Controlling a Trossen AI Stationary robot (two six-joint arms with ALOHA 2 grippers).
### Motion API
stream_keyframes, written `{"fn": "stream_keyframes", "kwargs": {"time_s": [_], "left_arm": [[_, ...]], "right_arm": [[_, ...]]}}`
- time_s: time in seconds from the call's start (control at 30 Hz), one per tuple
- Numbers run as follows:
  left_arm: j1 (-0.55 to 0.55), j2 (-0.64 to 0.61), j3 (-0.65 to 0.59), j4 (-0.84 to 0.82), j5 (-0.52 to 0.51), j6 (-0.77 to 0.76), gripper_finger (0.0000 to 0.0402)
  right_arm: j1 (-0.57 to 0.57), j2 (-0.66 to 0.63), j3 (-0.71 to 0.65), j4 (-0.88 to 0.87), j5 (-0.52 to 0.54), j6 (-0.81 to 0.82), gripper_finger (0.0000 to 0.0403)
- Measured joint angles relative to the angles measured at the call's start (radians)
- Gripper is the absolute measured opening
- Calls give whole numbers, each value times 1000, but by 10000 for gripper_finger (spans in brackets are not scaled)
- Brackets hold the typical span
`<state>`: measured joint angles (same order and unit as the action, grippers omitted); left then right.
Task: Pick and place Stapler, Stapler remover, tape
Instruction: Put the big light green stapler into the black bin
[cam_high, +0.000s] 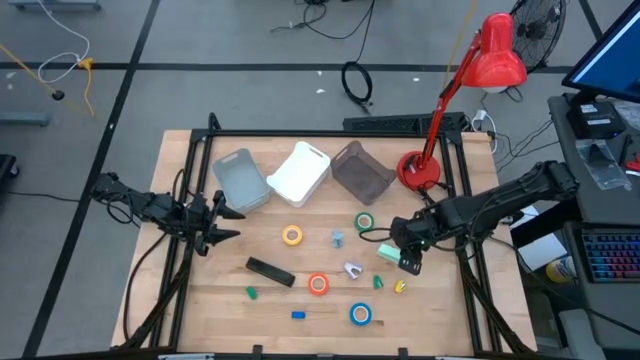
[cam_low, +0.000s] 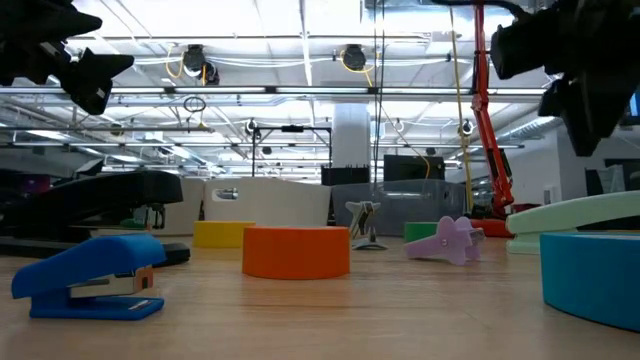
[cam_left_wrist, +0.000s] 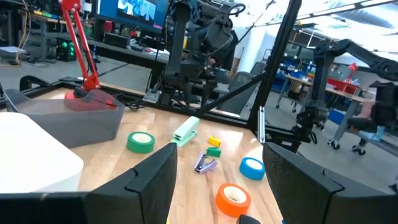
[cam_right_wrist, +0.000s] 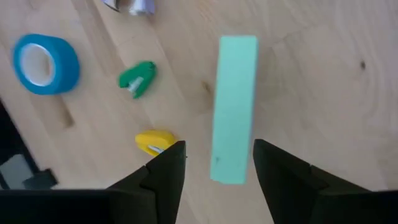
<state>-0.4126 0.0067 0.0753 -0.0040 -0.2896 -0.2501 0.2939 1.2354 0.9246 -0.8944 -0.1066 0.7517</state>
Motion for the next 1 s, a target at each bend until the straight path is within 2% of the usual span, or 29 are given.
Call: {"fn": "stream_keyframes", "kwargs": {"time_s": [0.17, 0.4, 0.73, 1.0], "left_arm": [[0, 0, 0, 0, 0, 1, 241], [0, 0, 0, 0, 0, 0, 241], [0, 0, 0, 0, 0, 0, 241], [0, 0, 0, 0, 0, 4, 241]], "right_arm": [[0, 0, -43, 5, 0, 8, 189], [2, 0, -130, 132, -60, 48, 188], [2, 0, -215, 218, -79, 60, 187], [2, 0, -257, 241, -76, 72, 164]]}}
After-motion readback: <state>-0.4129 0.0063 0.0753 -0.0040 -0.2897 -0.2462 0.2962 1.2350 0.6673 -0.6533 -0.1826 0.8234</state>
